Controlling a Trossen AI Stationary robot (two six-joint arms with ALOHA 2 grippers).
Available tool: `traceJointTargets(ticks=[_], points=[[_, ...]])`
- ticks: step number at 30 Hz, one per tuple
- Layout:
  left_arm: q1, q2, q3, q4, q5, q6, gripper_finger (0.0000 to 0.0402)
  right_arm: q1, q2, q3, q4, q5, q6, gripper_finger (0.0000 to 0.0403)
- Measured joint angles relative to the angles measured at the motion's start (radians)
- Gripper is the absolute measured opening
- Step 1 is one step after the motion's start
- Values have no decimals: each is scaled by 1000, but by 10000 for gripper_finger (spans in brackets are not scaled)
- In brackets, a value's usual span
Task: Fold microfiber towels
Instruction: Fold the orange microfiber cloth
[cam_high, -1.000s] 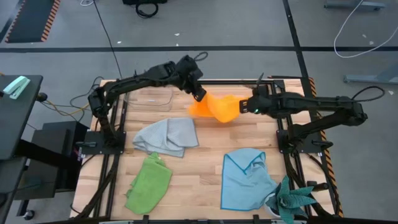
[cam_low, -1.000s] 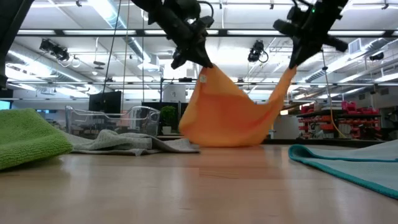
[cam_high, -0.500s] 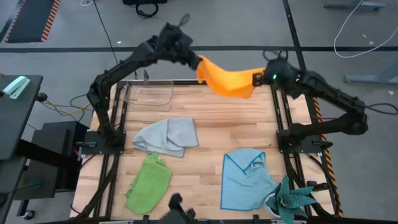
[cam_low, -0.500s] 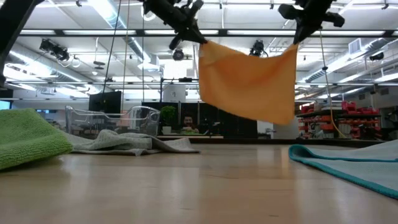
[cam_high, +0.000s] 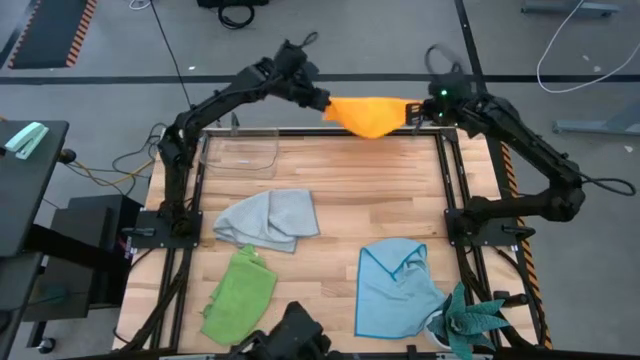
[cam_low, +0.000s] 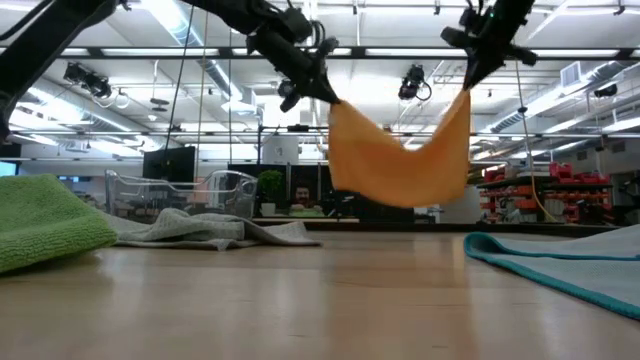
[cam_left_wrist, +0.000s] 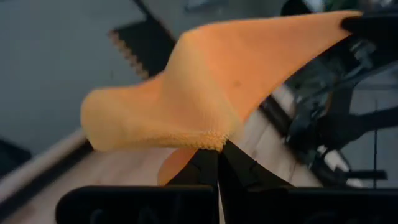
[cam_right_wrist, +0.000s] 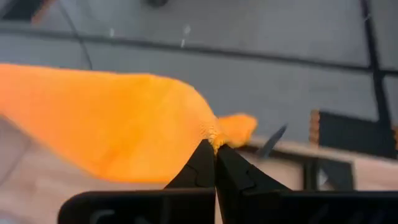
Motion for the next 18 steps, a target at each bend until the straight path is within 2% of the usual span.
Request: traceJointTargets(ticks=[7, 13, 18], points=[[-22, 75, 0, -197, 1, 71, 2, 61, -17, -188, -23, -55, 93, 0], [-66, 97, -6, -308, 9, 143, 2, 191, -50, -338, -22, -91, 218, 0], [-102, 100, -65, -317, 90, 161, 2, 309, -60, -437, -21, -124, 336, 0]])
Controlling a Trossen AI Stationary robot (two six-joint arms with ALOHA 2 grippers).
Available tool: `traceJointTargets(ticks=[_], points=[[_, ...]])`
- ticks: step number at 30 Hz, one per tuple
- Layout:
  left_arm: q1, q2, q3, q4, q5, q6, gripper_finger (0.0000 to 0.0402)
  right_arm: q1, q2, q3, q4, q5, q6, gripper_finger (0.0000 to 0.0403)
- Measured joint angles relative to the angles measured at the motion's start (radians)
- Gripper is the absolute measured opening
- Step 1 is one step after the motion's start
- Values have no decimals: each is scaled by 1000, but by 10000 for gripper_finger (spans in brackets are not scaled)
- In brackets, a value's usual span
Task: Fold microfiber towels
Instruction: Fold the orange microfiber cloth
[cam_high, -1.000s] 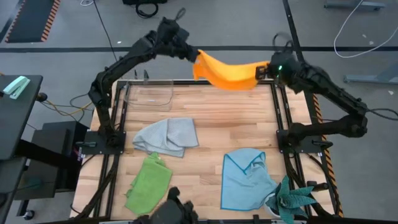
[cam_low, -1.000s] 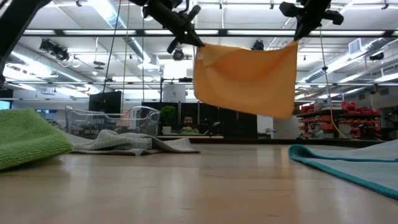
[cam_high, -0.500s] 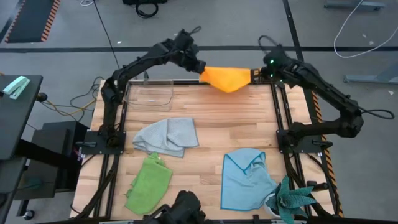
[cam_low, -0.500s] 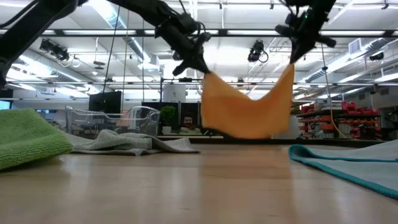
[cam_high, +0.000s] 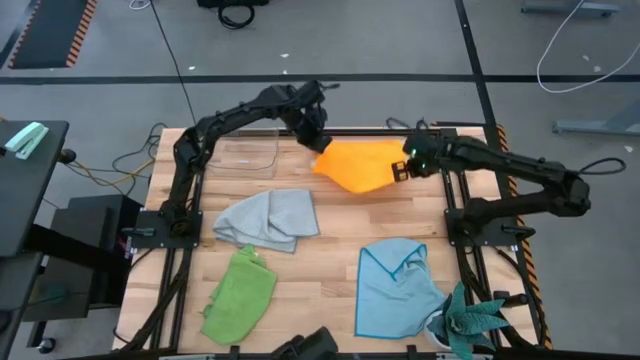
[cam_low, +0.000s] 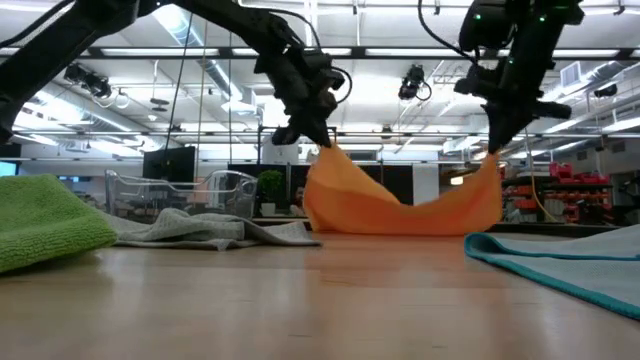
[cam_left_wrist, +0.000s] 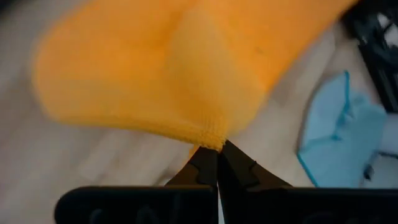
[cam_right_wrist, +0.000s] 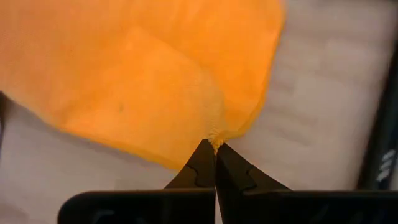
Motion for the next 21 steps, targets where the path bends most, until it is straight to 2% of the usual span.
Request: traceJointTargets(ticks=[6, 12, 19, 21], points=[[-30, 0, -162, 43, 27, -4, 2, 94, 0, -82, 42, -7, 112, 0], [-46, 0, -321, 138, 104, -51, 2, 140, 0, -103, 54, -42, 165, 0], [-88, -9, -353, 149, 113, -52, 2, 169, 0, -103, 55, -78, 174, 0], [-95, -17, -343, 155, 143, -51, 2, 168, 0, -103, 57, -77, 173, 0]])
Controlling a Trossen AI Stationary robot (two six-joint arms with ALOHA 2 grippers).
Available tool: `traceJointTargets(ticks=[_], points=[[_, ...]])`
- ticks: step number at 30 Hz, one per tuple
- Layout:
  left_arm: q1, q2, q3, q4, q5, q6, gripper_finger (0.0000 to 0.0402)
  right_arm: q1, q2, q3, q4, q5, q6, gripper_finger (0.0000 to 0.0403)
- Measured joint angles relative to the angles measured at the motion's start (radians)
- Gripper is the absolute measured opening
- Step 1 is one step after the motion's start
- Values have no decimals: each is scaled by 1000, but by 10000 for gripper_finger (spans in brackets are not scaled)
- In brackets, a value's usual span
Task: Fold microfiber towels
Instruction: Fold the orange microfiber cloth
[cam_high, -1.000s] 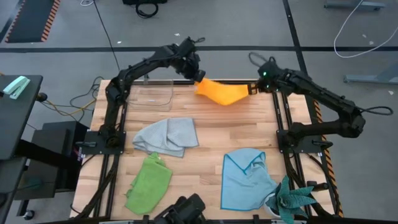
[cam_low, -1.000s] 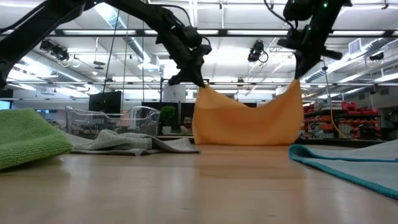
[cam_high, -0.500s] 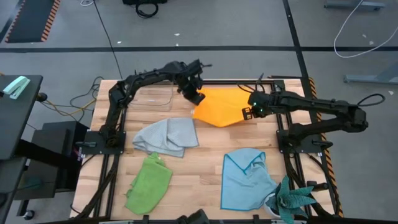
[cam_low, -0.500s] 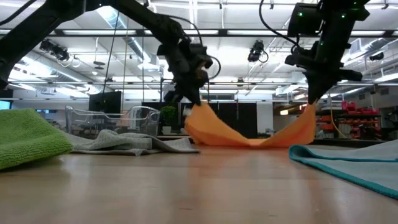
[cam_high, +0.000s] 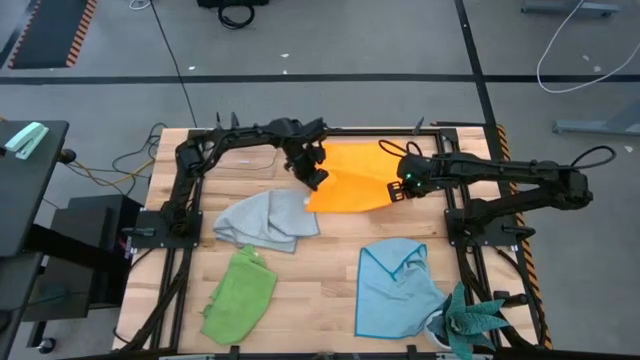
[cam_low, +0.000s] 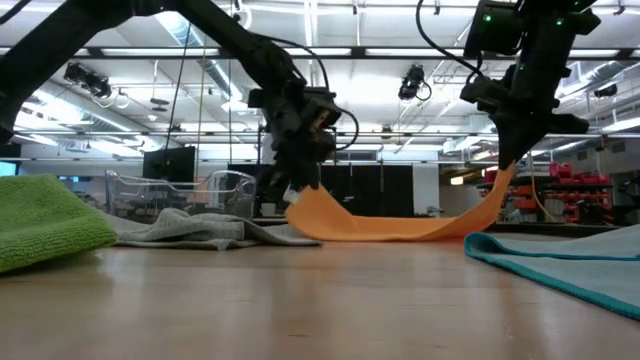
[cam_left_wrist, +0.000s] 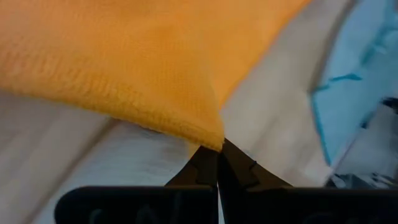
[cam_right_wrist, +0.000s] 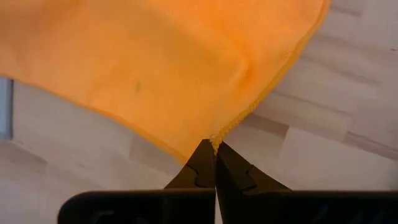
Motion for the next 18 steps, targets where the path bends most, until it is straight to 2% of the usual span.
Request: traceJointTargets(ticks=[8, 14, 18], points=[[26, -2, 37, 12, 31, 7, 3, -32, 0, 1, 40, 9, -55, 0], [86, -2, 37, 89, -38, -23, 2, -136, 0, 1, 52, 22, -84, 0], [121, -2, 37, 126, -47, -33, 2, -210, 0, 1, 107, 20, -113, 0]])
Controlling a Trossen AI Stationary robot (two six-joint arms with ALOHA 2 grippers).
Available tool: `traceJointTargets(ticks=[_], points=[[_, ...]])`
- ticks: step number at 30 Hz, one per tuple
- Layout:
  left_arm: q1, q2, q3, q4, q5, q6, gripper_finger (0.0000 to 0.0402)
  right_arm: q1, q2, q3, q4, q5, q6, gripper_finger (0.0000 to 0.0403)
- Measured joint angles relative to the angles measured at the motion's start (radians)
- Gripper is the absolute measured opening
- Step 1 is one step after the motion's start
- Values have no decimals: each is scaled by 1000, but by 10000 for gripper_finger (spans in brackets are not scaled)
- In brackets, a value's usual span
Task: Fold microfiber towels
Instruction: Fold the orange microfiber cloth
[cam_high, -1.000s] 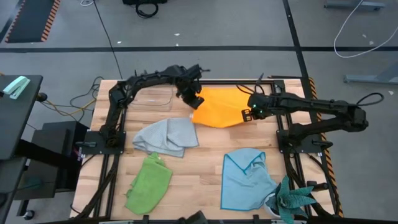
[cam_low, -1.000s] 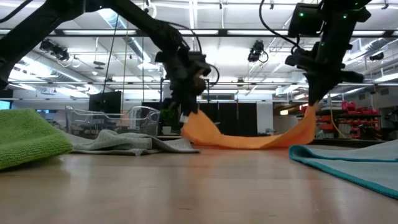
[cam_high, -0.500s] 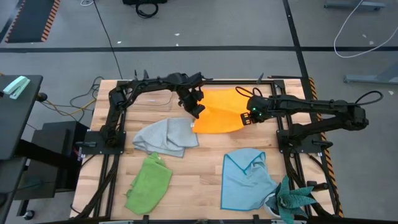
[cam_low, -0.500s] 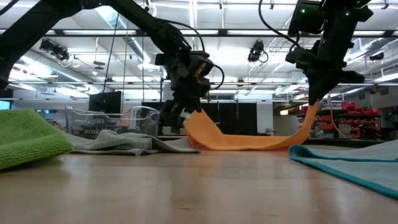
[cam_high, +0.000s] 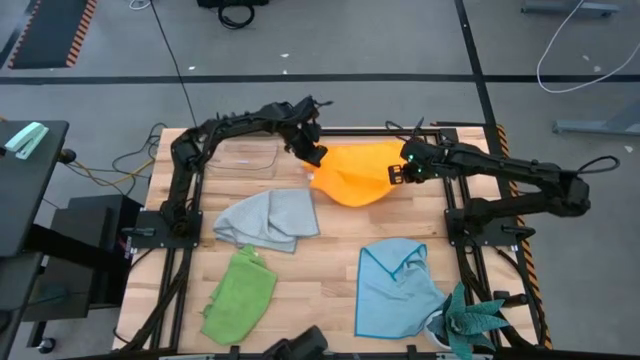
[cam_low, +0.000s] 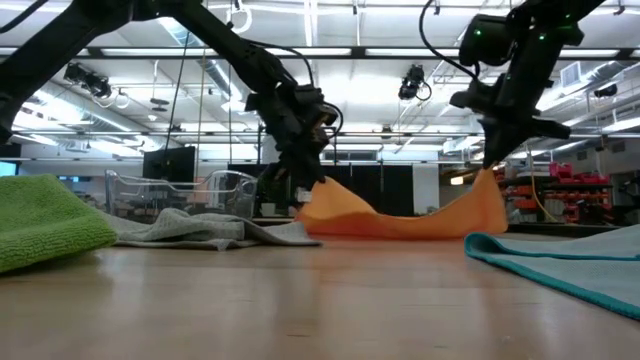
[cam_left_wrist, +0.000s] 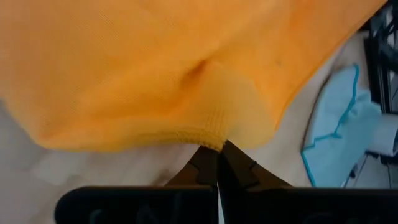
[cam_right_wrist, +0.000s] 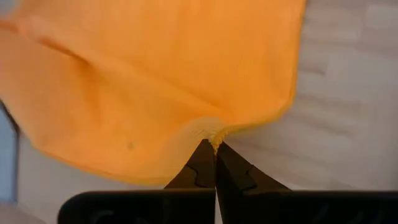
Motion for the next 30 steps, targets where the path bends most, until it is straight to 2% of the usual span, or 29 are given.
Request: traceJointTargets(ticks=[13, 26, 30], points=[[50, 0, 0, 45, -179, -74, 2, -211, 92, 1, 175, -23, -117, 0], [47, 0, 0, 47, -244, -153, 2, -249, 242, 1, 335, -29, -128, 3], [47, 0, 0, 47, -244, -154, 3, -249, 246, 1, 375, 19, -103, 4]])
